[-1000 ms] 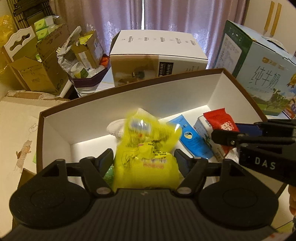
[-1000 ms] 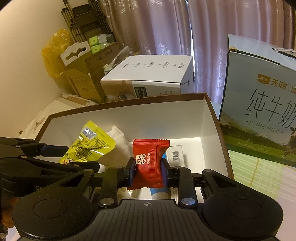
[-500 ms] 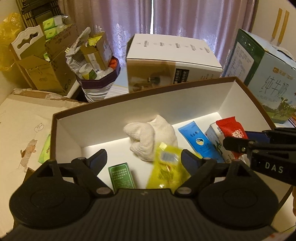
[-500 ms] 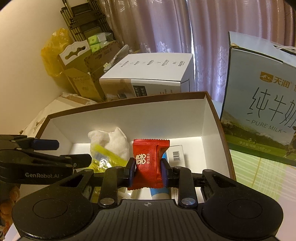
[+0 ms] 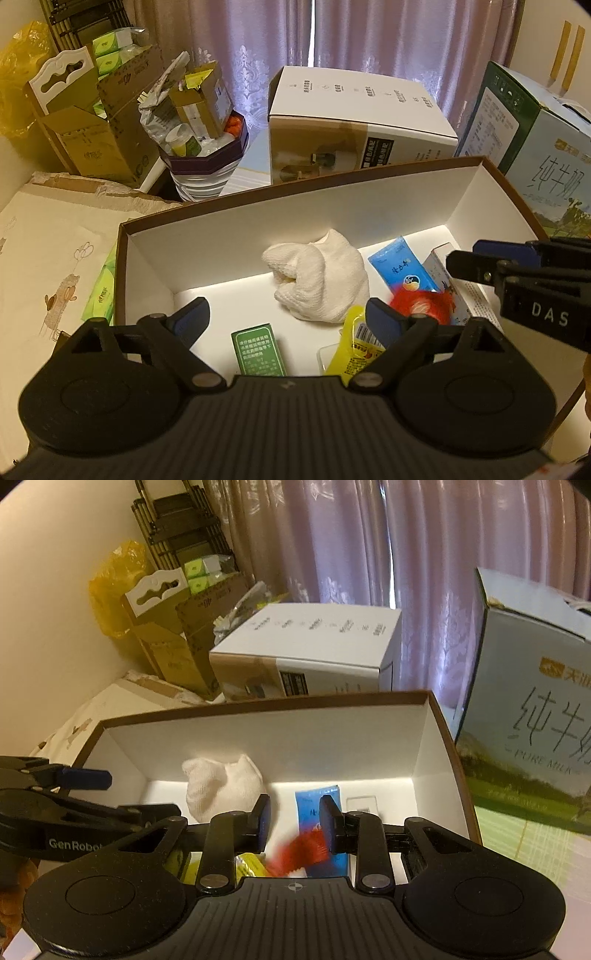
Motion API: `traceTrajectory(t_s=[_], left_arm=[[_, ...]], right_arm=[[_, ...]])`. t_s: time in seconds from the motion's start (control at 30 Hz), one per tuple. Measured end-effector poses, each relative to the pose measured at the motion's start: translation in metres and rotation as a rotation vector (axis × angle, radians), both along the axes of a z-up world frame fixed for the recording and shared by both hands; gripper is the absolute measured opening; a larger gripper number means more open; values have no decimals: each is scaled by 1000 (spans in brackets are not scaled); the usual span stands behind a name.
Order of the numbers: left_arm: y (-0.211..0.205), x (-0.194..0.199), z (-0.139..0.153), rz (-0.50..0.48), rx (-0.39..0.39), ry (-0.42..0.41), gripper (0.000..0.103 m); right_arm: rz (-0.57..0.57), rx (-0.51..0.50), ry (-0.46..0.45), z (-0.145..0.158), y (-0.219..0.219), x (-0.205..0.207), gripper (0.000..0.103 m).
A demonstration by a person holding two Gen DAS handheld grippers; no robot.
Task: Organize objects
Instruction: 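Lower the yellow packet with the left tool while the right tool lowers the red candy, then open the left tool releasing the packet while the right tool releases the candy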
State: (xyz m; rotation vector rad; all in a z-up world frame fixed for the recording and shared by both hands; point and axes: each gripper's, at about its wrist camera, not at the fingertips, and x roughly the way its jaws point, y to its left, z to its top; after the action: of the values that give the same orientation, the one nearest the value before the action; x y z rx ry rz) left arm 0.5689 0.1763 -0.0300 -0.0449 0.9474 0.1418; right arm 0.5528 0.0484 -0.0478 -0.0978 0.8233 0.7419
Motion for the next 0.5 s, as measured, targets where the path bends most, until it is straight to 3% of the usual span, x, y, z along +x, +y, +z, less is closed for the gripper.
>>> traceTrajectory(t_s=[0.33, 0.5], left_arm=[[-2, -7, 5, -9, -18, -10, 95], [-5, -15, 10, -10, -22, -17, 96]], right_arm=[[-20, 2, 21, 2, -16, -5, 38], [-45, 5, 36, 2, -26, -12, 49]])
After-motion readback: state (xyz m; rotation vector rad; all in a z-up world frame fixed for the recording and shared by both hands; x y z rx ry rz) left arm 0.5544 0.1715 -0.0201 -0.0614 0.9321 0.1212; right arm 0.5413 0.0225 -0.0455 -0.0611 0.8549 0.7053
